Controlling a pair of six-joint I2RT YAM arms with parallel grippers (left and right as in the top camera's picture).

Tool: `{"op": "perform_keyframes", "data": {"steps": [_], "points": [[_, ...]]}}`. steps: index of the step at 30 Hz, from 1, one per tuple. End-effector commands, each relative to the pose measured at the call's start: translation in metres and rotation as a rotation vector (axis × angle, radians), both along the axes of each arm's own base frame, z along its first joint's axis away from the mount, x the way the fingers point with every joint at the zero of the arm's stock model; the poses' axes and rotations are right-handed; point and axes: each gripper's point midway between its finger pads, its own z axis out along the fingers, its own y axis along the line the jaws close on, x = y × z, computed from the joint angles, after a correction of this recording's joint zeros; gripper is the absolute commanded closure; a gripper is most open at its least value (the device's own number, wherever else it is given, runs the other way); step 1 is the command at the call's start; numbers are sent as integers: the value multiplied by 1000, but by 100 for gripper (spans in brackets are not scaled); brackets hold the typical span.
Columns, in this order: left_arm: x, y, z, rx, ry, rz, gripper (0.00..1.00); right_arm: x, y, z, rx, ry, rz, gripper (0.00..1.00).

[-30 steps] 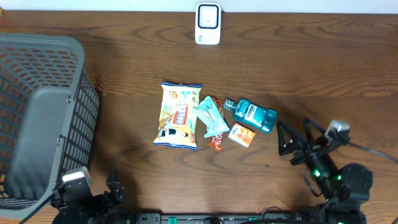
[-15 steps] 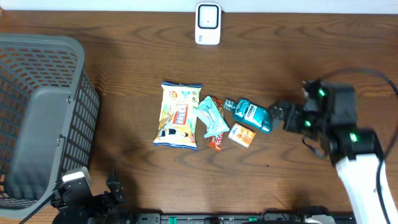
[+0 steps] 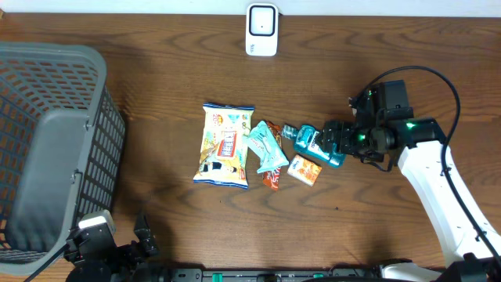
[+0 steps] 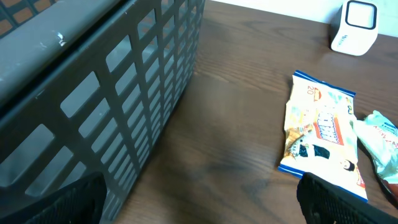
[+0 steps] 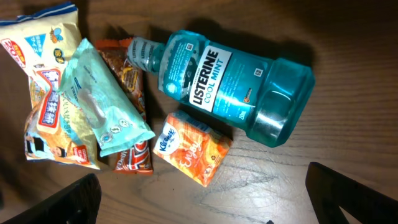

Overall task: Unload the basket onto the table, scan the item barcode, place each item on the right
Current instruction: 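Lower the right gripper over the tissue pack and close on it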

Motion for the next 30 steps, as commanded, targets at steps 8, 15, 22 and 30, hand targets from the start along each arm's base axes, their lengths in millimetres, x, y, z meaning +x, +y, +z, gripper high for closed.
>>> {"op": "perform_keyframes", "data": {"steps": [8, 15, 22, 30], "points": [[-1, 1, 1, -6, -4, 12, 2, 2, 11, 4, 17, -16, 48, 1], [-1, 1, 1, -6, -4, 12, 2, 3, 12, 5, 18, -19, 47, 1], [-1, 1, 1, -6, -4, 12, 2, 3, 12, 5, 19, -22, 47, 1], [-1, 1, 1, -6, -4, 12, 2, 14, 10, 8, 10, -63, 22, 1]]}}
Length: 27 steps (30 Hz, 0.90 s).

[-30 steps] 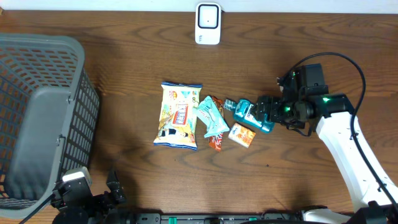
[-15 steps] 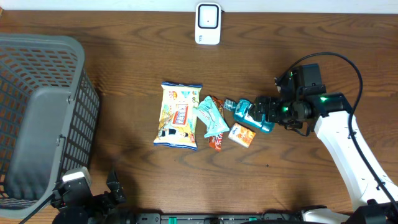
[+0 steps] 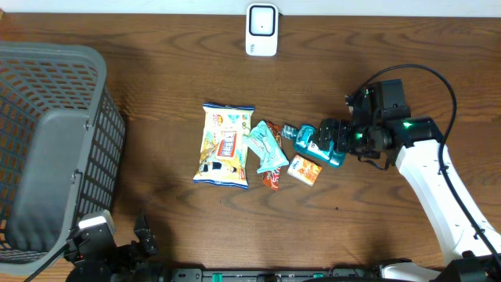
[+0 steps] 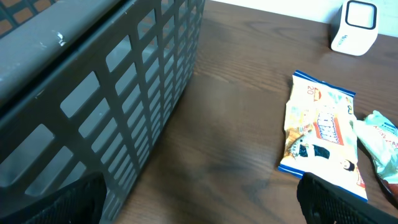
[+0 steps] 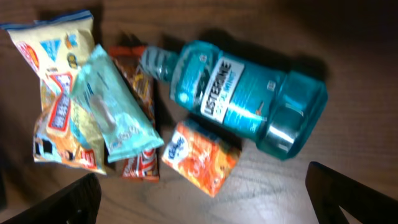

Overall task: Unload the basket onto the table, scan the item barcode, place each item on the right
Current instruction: 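Lower the right gripper over the tissue pack and close on it, then lift the tissue pack up off the table with the right gripper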

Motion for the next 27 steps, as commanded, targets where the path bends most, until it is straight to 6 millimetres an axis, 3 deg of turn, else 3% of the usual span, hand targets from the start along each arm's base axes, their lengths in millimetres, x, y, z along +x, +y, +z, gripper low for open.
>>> {"op": "perform_keyframes", "data": {"steps": [1, 6, 11, 17, 21, 25, 27], "points": [[-1, 1, 1, -6, -4, 12, 2, 5, 2, 5, -4, -16, -4, 1], [-1, 1, 1, -6, -4, 12, 2, 4, 15, 4, -18, -28, 36, 1], [-1, 1, 1, -6, -4, 12, 2, 8, 27, 4, -150, -109, 136, 1], [-1, 1, 1, -6, -4, 12, 2, -15, 52, -24, -238, -20, 246, 2], [-1, 1, 1, -6, -4, 12, 2, -20, 50, -43, -230, 102, 21, 30], [-1, 1, 1, -6, -4, 12, 2, -34, 53, -56, -158, 268, -236, 46], [-1, 1, 1, -6, -4, 12, 2, -37, 52, -58, -153, 299, -300, 49]]}}
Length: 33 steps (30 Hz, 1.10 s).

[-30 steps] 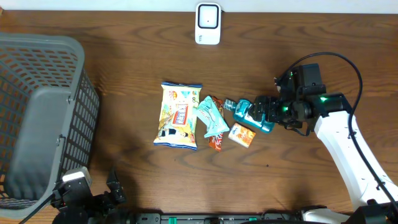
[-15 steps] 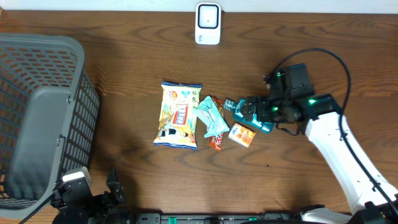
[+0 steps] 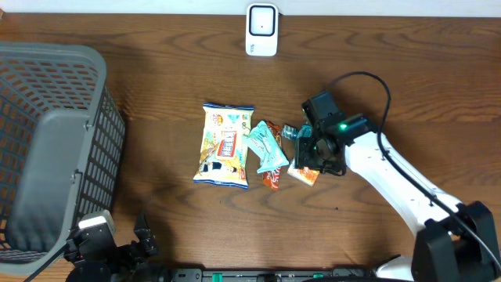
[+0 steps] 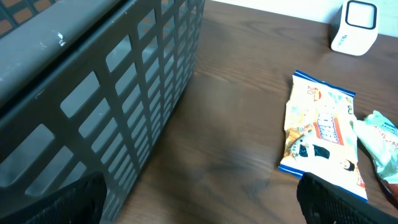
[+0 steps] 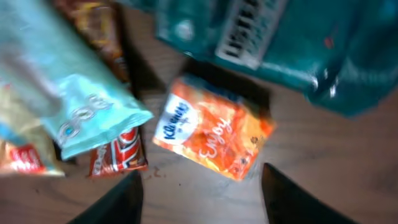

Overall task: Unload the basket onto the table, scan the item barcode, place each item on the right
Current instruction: 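Lift the tissue pack up off the table with the right gripper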

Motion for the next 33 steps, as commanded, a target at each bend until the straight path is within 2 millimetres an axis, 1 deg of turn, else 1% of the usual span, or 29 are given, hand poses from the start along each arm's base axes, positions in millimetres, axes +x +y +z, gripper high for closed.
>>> {"op": "perform_keyframes", "data": {"steps": [1, 4, 7, 11, 14, 15, 16, 17, 19, 20, 24, 26, 27, 28, 29, 30, 31, 33], "points": [[-1, 1, 1, -6, -4, 12, 2, -1, 0, 0, 15, 52, -258, 48], [-1, 1, 1, -6, -4, 12, 2, -11, -5, -5, -6, 89, -316, 41], [-1, 1, 1, -6, -4, 12, 2, -15, -10, -16, -22, 95, -367, 38], [-1, 1, 1, -6, -4, 12, 2, -22, -13, -34, -14, 109, -433, 41], [-1, 1, 1, -6, -4, 12, 2, -22, -13, -46, 2, 93, -449, 41], [-1, 1, 1, -6, -4, 12, 2, -21, -12, -54, 17, 74, -449, 43], [-1, 1, 1, -6, -4, 12, 2, -20, -12, -56, 23, 68, -449, 46], [-1, 1, 1, -6, -4, 12, 2, -20, -12, -59, 27, 62, -449, 52], [-1, 1, 1, -6, -4, 12, 2, -21, -13, -63, 29, 56, -448, 71], [-1, 1, 1, -6, -4, 12, 2, -21, -14, -65, 24, 48, -449, 75], [-1, 1, 1, -6, -4, 12, 2, -16, -24, -68, -21, 3, -453, 83], [-1, 1, 1, -6, -4, 12, 2, -15, -24, -68, -27, -9, -419, 85], [-1, 1, 1, -6, -4, 12, 2, -14, -24, -68, -28, -14, -395, 88], [-1, 1, 1, -6, -4, 12, 2, -14, -24, -68, -30, -15, -383, 88], [-1, 1, 1, -6, -4, 12, 2, -14, -24, -68, -31, -16, -374, 82], [-1, 1, 1, -6, -4, 12, 2, -15, -24, -68, -32, -15, -371, 71], [-1, 1, 1, -6, -4, 12, 2, -15, -24, -68, -34, -13, -372, 64], [-1, 1, 1, -6, -4, 12, 2, -15, -24, -68, -34, -13, -371, 60]]}}
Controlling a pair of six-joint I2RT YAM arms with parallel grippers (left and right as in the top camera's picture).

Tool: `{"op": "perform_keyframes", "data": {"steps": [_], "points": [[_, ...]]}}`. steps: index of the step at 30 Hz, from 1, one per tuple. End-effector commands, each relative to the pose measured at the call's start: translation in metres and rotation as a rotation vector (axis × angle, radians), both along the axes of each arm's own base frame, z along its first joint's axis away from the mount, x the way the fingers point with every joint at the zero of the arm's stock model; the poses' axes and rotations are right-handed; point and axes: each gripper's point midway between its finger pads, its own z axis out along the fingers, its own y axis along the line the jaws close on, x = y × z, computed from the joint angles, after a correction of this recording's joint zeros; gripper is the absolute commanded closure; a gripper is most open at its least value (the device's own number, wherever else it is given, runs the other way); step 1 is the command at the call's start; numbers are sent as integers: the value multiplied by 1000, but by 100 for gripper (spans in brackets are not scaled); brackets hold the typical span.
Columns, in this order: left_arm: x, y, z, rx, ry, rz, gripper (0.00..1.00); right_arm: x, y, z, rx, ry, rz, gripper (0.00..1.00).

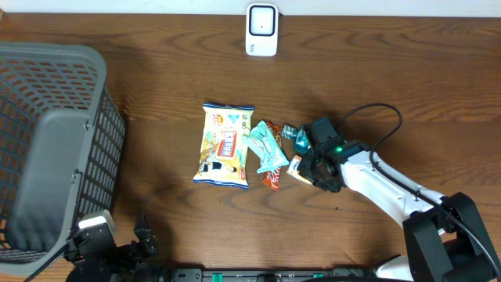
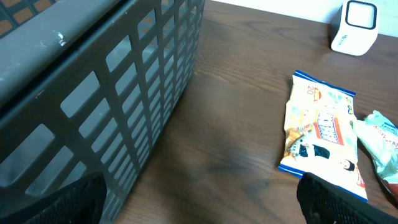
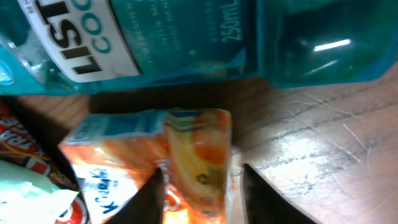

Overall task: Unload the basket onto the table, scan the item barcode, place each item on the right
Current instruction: 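Lift the tissue pack up off the table with the right gripper, then carry the tissue pack to the white scanner and hold it in front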

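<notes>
A small orange Kleenex tissue pack (image 3: 186, 158) lies just in front of a teal Listerine mouthwash bottle (image 3: 186, 37). My right gripper (image 3: 200, 199) is down at the table, its narrowed jaws pressed on the pack's end. From overhead, the right gripper (image 1: 307, 168) covers most of the orange pack (image 1: 295, 168). The white barcode scanner (image 1: 261, 30) stands at the table's far edge. My left gripper (image 2: 199, 193) rests open at the front left corner, nothing between its fingers.
A yellow snack bag (image 1: 225, 145), a pale teal wipes pack (image 1: 264, 147) and a red-brown candy bar (image 1: 271, 178) lie bunched left of the orange pack. A tall grey mesh basket (image 1: 102, 70) fills the left side.
My right gripper dropped lower and slightly toward the front, from hovering above the orange pack with jaws apart to sitting at the table with jaws narrowed around the pack's end. The left arm stayed still.
My right gripper first hung wide open to the right of the mouthwash bottle, looking down on the pile. It stayed near there a second later. Then it was over the orange pack, jaws partly narrowed. Now it is down on that pack. The left arm never moved.
</notes>
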Motion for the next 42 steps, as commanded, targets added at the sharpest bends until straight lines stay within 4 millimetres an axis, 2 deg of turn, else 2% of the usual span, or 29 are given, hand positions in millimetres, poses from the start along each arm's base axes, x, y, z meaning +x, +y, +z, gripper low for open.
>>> {"op": "perform_keyframes", "data": {"steps": [1, 3, 5, 8, 9, 10, 14, 15, 17, 20, 22, 25, 30, 35, 38, 42], "points": [[-1, 1, 1, -6, -4, 12, 2, -4, -8, -7, -56, 2, 20, 56], [-1, 1, 1, -6, -4, 12, 2, -4, -11, -8, -73, -2, 19, 57], [-1, 1, 1, -6, -4, 12, 2, -6, -17, -11, -99, -4, 16, 67], [-1, 1, 1, -6, -4, 12, 2, -9, -18, -20, -93, -16, 16, 76], [-1, 1, 1, -6, -4, 12, 2, -9, -17, -23, -80, -22, 18, 81], [-1, 1, 1, -6, -4, 12, 2, -10, -16, -24, -68, -20, 17, 99], [-1, 1, 1, -6, -4, 12, 2, -4, -9, -22, -44, -49, 97, 99], [-1, 1, 1, -6, -4, 12, 2, 6, 4, -18, -5, -107, 242, 99], [-1, 1, 1, -6, -4, 12, 2, 15, 19, -7, 43, -167, 384, 99], [-1, 1, 1, -6, -4, 12, 2, 27, 37, 21, 120, -272, 554, 99], [-1, 1, 1, -6, -4, 12, 2, 37, 45, 48, 129, -384, 650, 99], [-1, 1, 1, -6, -4, 12, 2, 47, 50, 95, 107, -572, 742, 99], [-1, 1, 1, -6, -4, 12, 2, 47, 56, 165, 82, -842, 860, 99], [-1, 1, 1, -6, -4, 12, 2, 55, 62, 221, 35, -1090, 918, 99], [-1, 1, 1, -6, -4, 12, 2, 46, 76, 244, 95, -1196, 996, 99], [-1, 1, 1, -6, -4, 12, 2, 5, 111, 274, 198, -1457, 1393, 99]]}}
